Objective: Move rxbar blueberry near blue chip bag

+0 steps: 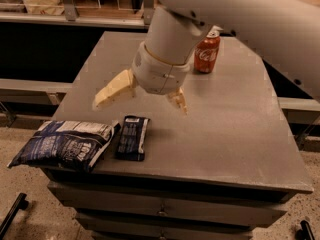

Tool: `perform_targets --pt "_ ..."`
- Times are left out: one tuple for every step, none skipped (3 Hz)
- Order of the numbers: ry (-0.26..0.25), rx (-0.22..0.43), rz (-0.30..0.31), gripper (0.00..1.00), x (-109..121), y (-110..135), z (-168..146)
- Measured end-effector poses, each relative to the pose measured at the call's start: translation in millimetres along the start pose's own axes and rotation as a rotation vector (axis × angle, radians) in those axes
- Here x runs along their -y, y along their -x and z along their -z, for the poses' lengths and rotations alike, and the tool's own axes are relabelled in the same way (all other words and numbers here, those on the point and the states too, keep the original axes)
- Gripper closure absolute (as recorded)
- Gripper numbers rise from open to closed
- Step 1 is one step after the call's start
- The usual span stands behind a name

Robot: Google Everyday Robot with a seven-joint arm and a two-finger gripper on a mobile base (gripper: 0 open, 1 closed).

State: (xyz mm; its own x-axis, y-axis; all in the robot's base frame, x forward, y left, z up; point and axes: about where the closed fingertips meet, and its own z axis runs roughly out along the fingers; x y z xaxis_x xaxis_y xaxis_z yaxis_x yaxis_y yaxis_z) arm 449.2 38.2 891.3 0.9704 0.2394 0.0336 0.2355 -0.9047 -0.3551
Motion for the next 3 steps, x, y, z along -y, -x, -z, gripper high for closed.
perform_targets --pt "0.053 -0.057 -0.106 0.0 -25.1 -16.0 42.2" --pt "0.057 -0.143 -0.176 0.0 -50.2 -21.7 82.6" --pt "-0.024 -0.314 -0.205 0.0 -90.0 3.8 139.8"
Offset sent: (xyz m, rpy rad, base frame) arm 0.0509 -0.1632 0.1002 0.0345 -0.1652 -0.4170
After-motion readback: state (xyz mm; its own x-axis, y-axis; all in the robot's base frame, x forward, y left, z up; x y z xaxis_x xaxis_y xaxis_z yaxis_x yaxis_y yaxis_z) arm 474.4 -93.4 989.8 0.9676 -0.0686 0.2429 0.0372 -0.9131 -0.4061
